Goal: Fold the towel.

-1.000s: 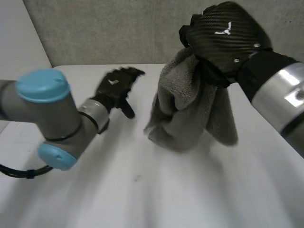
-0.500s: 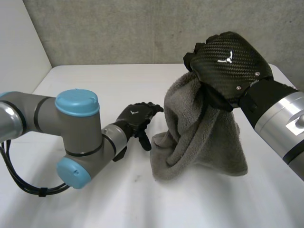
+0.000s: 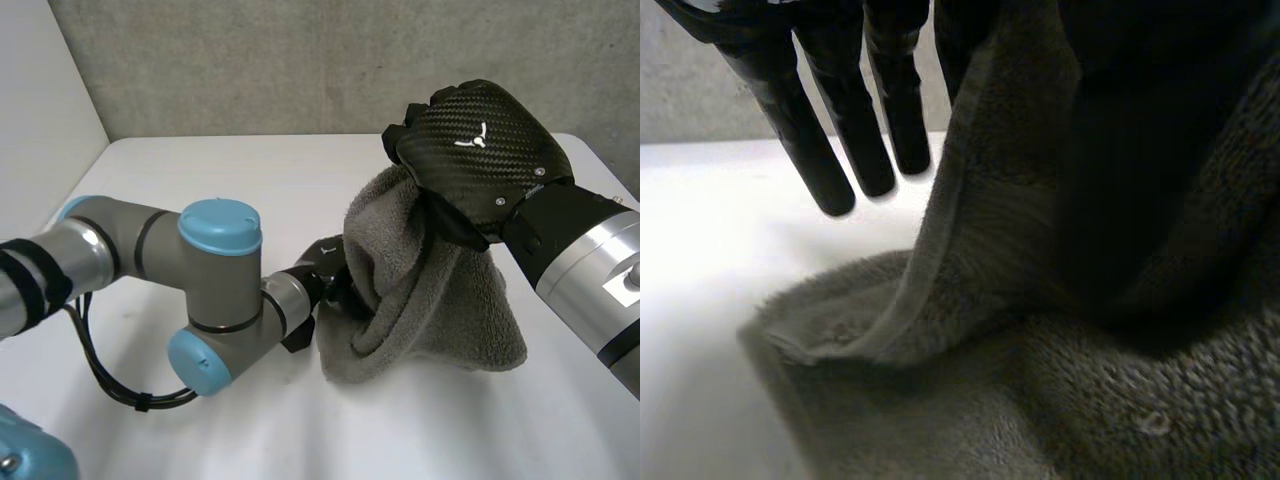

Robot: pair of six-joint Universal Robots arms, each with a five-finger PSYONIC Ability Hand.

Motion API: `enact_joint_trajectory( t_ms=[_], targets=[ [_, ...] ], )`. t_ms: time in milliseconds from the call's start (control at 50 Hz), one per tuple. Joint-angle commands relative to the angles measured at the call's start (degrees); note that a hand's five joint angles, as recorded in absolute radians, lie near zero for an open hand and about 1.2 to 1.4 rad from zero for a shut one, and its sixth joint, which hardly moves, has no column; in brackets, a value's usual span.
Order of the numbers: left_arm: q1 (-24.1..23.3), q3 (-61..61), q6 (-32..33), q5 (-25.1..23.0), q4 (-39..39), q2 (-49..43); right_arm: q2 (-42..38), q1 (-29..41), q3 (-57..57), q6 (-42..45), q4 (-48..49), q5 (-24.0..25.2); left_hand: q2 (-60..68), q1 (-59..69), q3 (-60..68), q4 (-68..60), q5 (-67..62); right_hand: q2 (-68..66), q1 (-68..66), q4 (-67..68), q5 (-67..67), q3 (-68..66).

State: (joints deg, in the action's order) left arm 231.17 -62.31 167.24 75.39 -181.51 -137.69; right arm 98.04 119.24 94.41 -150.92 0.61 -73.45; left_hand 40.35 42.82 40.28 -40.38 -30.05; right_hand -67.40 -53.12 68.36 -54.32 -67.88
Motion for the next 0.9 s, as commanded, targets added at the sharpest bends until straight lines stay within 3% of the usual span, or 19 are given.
enact_joint_trajectory(
  t_ms=[20, 40, 60, 100, 220, 340, 440, 520, 600, 720, 780, 900],
  targets=[
    [0.76, 1.48, 0.01, 8.77, 0.11, -0.56, 0.14, -0.76, 0.6, 0.37, 0.35, -0.03, 39.65, 37.18, 39.72, -39.62, -39.95, -12.6, -26.88, 11.64, -15.68, -12.12],
    [2.08, 1.49, 0.19, 13.16, 0.11, 0.4, 0.14, -0.85, 0.77, 0.37, 0.35, 0.06, 39.65, 37.18, 39.72, -39.62, -39.95, -12.6, -26.88, 11.64, -15.68, -12.12],
    [2.09, 1.49, 0.19, 13.2, 0.11, 0.41, -0.04, -1.29, 0.86, 0.28, 0.44, 0.06, 39.65, 37.18, 39.72, -39.62, -39.95, -12.6, -26.88, 11.64, -15.68, -12.12],
    [4.45, 0.61, 0.54, 19.59, 0.19, 4.34, -0.13, -1.9, 0.86, 0.37, 0.44, 0.06, 39.65, 37.18, 39.72, -39.62, -39.95, -12.6, -26.88, 11.64, -15.68, -12.12],
    [7.1, -3.35, 3.62, 20.32, 0.28, 12.27, -1.09, -6.64, 0.6, 0.19, -0.35, 0.23, 39.65, 37.18, 39.72, -39.62, -39.95, -12.6, -26.88, 11.64, -15.68, -12.12],
    [9.21, -13.19, 11.18, 19.62, 0.02, 25.98, -4.08, -7.27, -0.11, 0.46, -2.46, -0.03, 39.65, 37.18, 39.72, -39.62, -39.95, -12.6, -26.88, 11.64, -15.68, -12.12],
    [9.47, -20.93, 18.12, 18.04, 0.28, 35.56, -7.86, -7.71, -1.6, 3.62, -10.37, 0.06, 39.65, 37.18, 39.72, -39.62, -39.95, -12.6, -26.88, 11.64, -15.68, -12.12],
    [10.0, -28.72, 28.1, 17.86, 0.19, 42.05, -11.55, -7.44, -2.3, 10.04, -19.51, 0.32, 39.65, 37.18, 39.72, -39.62, -39.95, -12.6, -26.88, 11.64, -15.68, -12.12],
    [10.17, -33.92, 37.78, 17.77, 0.2, 42.07, -16.63, -7.09, -2.39, 19.32, -25.21, 0.23, 39.65, 37.18, 39.72, -39.62, -39.95, -12.6, -26.88, 11.64, -15.68, -12.12],
    [9.74, -33.49, 43.34, 18.04, -0.07, 37.58, -22.8, -6.83, -4.68, 24.89, -25.66, -1.08, 39.65, 37.18, 39.72, -39.62, -39.95, -12.6, -26.88, 11.64, -15.68, -12.12],
    [9.65, -28.66, 43.87, 17.95, -0.16, 33.28, -26.76, -6.21, -10.65, 24.8, -25.14, -1.96, 39.65, 37.18, 39.72, -39.62, -39.95, -12.6, -26.88, 11.64, -15.68, -12.12],
    [9.82, -9.91, 44.31, 18.39, -3.04, 24.33, -33.17, -3.31, -28.49, 20.23, -16.08, -9.26, 39.65, 37.18, 39.72, -39.62, -39.95, -12.6, -26.88, 11.64, -15.68, -12.12]
  ],
)
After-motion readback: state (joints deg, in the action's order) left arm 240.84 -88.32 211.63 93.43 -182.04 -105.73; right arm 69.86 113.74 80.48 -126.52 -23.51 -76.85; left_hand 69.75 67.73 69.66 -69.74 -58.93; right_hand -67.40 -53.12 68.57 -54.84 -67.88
